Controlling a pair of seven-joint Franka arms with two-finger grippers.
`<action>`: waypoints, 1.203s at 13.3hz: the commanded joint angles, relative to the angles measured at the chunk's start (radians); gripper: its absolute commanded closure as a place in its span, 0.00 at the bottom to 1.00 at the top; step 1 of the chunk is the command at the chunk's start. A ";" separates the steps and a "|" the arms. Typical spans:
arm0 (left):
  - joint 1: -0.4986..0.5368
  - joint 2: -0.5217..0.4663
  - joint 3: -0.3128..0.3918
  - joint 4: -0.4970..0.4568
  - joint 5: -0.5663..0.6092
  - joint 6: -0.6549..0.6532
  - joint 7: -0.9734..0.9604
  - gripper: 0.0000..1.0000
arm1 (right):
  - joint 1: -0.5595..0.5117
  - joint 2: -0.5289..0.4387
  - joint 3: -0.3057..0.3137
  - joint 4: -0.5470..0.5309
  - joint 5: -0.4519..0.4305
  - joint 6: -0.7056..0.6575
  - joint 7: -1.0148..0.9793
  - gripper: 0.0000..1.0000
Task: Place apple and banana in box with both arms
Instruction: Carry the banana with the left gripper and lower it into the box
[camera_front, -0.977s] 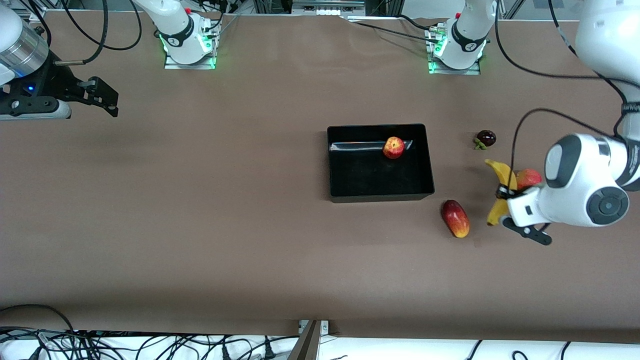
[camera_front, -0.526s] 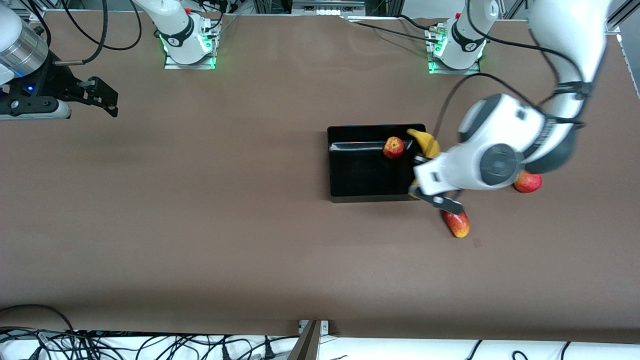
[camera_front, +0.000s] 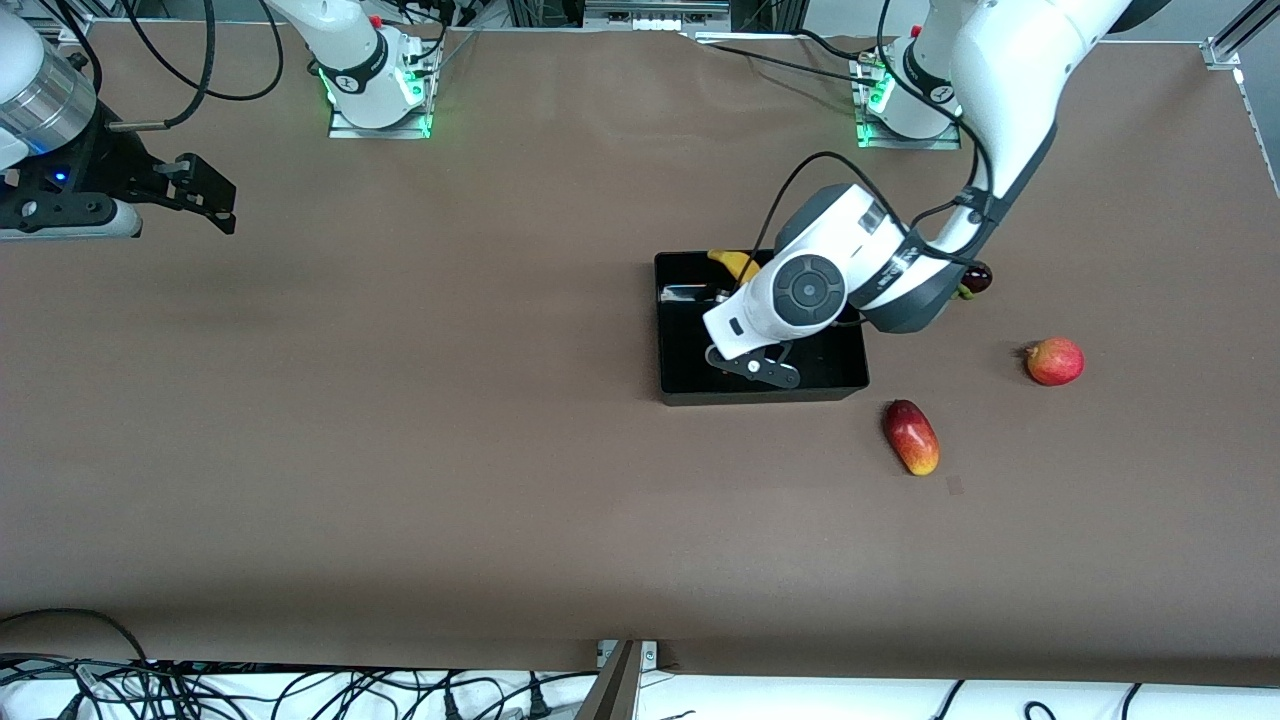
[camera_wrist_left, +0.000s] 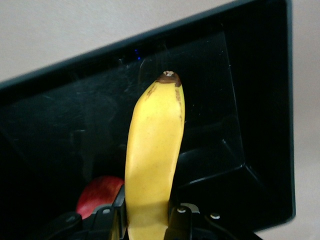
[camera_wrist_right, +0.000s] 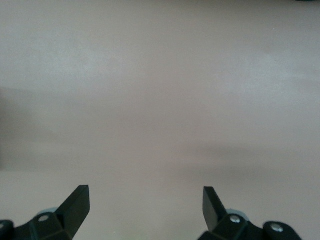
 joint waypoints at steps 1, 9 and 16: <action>-0.011 -0.013 0.007 -0.081 0.028 0.090 -0.045 1.00 | -0.016 0.003 0.011 0.015 0.014 -0.006 -0.002 0.00; -0.032 0.095 0.012 -0.094 0.167 0.241 -0.176 0.70 | -0.016 0.003 0.011 0.015 0.014 -0.006 -0.002 0.00; -0.006 -0.002 0.001 0.077 0.165 -0.078 -0.166 0.00 | -0.016 0.003 0.011 0.015 0.016 -0.006 0.001 0.00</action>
